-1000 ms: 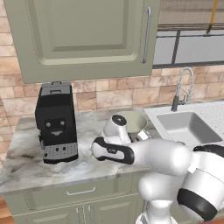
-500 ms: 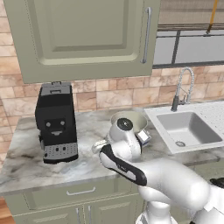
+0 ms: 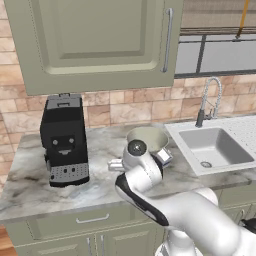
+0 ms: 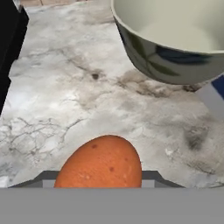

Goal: Gather the eggs and milk located in the vicinity of the sink area and place them right next to the bowl.

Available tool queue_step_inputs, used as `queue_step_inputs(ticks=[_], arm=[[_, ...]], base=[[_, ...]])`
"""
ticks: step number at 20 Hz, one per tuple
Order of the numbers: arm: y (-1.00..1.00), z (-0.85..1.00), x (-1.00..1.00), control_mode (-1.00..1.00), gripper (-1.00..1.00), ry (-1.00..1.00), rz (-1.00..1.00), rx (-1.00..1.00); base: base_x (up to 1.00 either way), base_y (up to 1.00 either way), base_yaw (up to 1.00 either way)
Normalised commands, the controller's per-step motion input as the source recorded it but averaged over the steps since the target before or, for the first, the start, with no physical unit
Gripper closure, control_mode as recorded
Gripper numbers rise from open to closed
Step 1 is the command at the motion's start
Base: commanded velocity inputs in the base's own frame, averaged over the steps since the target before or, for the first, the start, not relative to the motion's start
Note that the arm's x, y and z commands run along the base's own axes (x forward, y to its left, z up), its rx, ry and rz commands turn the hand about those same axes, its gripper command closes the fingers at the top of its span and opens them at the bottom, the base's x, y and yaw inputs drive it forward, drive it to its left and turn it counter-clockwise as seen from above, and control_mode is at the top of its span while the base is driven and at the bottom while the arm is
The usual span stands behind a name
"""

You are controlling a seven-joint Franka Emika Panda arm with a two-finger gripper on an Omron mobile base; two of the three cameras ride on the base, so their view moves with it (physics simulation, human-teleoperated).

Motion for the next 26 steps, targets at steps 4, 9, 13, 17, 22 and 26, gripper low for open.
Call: queue_step_inputs(ticks=[4,9,13,17,22,26], arm=[[-0.28,0.12,0.0,-1.0,1.0,0.06,-0.31,0.05],[-0.14,0.04,0.0,-1.0,1.0,0.09,-0.22,0.07],[0.0,0.0,0.14,-1.0,1.0,0.02,-0.06,0.01],[0.0,0.0,0.18,-1.0,1.0,-0.01,0.0,0.0],[0.0,-0.1,0.1,-1.0,1.0,-0.03,0.0,0.0],[0.0,-0.18,0.06,-1.0,1.0,-0.01,0.0,0.0]], base=[[0.0,0.0,0.0],[0.0,0.0,0.0],[0.0,0.0,0.0],[0.0,0.0,0.0],[0.0,0.0,0.0],[0.0,0.0,0.0]])
